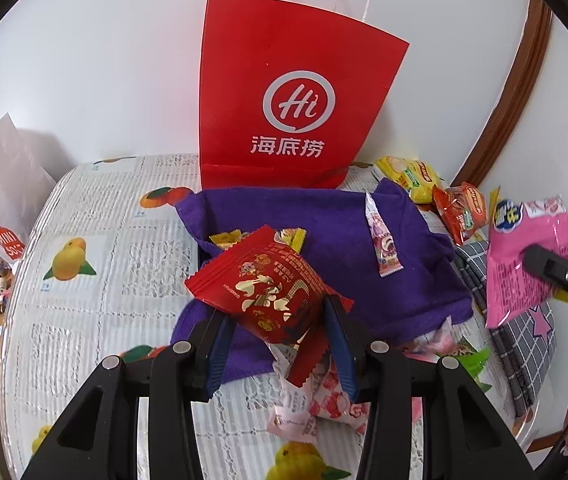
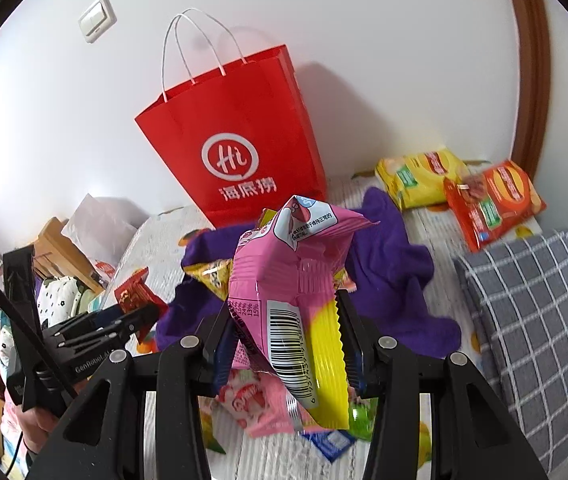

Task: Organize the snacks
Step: 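Carry both packets over the purple towel with both tools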

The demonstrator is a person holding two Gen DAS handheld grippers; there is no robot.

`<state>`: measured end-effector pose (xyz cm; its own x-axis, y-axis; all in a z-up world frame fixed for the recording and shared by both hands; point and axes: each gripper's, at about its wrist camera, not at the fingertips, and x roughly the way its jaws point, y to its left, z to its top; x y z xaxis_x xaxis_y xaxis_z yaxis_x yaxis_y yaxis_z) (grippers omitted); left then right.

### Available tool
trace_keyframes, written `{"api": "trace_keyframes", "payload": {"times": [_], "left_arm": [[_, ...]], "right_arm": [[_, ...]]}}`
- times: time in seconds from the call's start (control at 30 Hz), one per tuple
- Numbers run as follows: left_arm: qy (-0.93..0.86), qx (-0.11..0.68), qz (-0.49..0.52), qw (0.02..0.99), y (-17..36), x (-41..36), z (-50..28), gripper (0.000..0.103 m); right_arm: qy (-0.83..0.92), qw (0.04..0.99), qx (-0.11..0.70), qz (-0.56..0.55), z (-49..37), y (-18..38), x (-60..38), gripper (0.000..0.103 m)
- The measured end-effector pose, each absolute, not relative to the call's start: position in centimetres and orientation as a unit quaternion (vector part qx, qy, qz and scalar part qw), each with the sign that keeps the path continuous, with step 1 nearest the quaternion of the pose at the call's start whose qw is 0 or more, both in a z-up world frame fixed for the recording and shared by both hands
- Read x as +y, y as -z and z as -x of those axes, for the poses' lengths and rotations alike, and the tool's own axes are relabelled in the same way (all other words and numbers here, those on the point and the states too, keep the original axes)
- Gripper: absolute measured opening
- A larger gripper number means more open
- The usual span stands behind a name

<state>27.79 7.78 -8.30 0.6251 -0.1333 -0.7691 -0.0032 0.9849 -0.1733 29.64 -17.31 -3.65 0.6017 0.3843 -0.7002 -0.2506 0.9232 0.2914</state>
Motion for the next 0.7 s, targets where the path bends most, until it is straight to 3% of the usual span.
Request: {"api": "trace_keyframes", "payload": {"times": [0.37, 0.7], "left_arm": [[0.022, 0.423, 0.074, 0.903, 7.6, 8.7, -30.4, 0.042], [0.021, 0.443, 0.084, 0.892, 9.6, 9.3, -32.0, 0.042]], "right_arm": [[-0.200, 0.892, 0.402, -0.056, -34.4, 1.7, -15.0, 0.045], [-0.208, 0.873, 0.440, -0.044, -37.4, 5.4, -13.9, 0.045]]}}
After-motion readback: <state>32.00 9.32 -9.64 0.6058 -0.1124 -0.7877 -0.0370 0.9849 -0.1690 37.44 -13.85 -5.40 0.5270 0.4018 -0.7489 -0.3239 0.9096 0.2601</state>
